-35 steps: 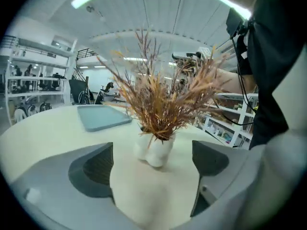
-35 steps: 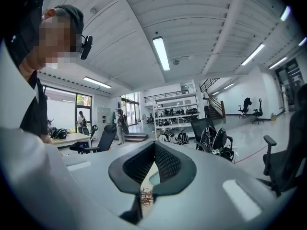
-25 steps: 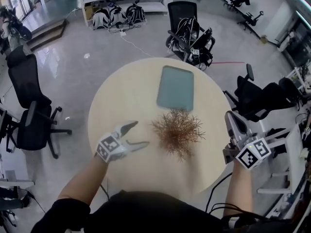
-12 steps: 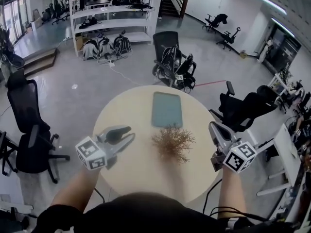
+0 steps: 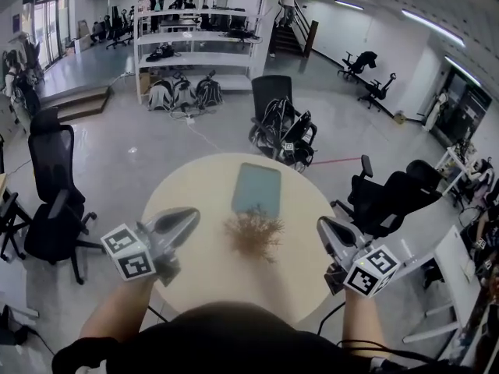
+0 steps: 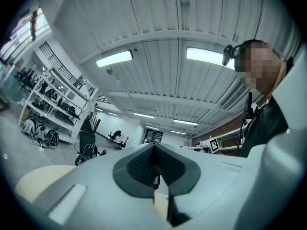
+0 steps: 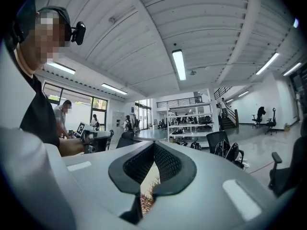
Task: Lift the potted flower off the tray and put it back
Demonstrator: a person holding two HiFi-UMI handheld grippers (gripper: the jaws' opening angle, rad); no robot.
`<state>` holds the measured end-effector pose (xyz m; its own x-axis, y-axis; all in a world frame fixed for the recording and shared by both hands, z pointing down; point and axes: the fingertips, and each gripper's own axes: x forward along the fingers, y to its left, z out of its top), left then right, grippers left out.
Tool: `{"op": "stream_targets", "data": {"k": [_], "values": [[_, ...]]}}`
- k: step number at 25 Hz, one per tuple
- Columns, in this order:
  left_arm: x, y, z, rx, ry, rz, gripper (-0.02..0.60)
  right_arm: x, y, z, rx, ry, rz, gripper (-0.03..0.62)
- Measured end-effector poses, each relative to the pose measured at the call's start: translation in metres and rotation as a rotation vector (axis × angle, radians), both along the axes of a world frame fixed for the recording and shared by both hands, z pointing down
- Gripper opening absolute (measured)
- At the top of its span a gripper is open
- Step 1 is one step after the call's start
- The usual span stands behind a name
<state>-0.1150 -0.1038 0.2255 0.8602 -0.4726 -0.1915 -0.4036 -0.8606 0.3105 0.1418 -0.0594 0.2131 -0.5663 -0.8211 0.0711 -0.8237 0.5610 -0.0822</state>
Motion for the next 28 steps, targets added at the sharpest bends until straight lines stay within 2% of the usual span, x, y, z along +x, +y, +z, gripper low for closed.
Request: {"op": "stream_targets", "data": {"k": [8, 16, 21, 22, 26, 28], "values": [[0.036, 0.024, -0.009, 0.007, -0.005, 0.016, -0.003, 0.024, 0.017, -0.003, 0.037, -0.022, -0.037, 0.015], [0.047, 0.032, -0.022, 0.035, 0.010, 0.049, -0.002, 0.034, 0.017, -0.008, 0.059, -0.044, -0.038, 0.015], [0.046, 0.029, -0.022, 0.014, 0.022, 0.058, 0.013, 0.033, 0.015, -0.008, 0.065, -0.049, -0.038, 0.015], [0.046, 0.028, -0.021, 0.009, 0.024, 0.062, 0.042, 0.033, 0.014, -0.008, 0.064, -0.049, -0.037, 0.015], [0.050, 0.022, -0.013, 0.005, -0.012, 0.078, 0.234, 0.034, 0.011, -0.003, 0.054, -0.043, -0.031, 0.015], [0.052, 0.019, -0.008, 0.020, -0.042, 0.087, 0.280, 0.033, 0.010, -0.002, 0.047, -0.037, -0.027, 0.015]]}}
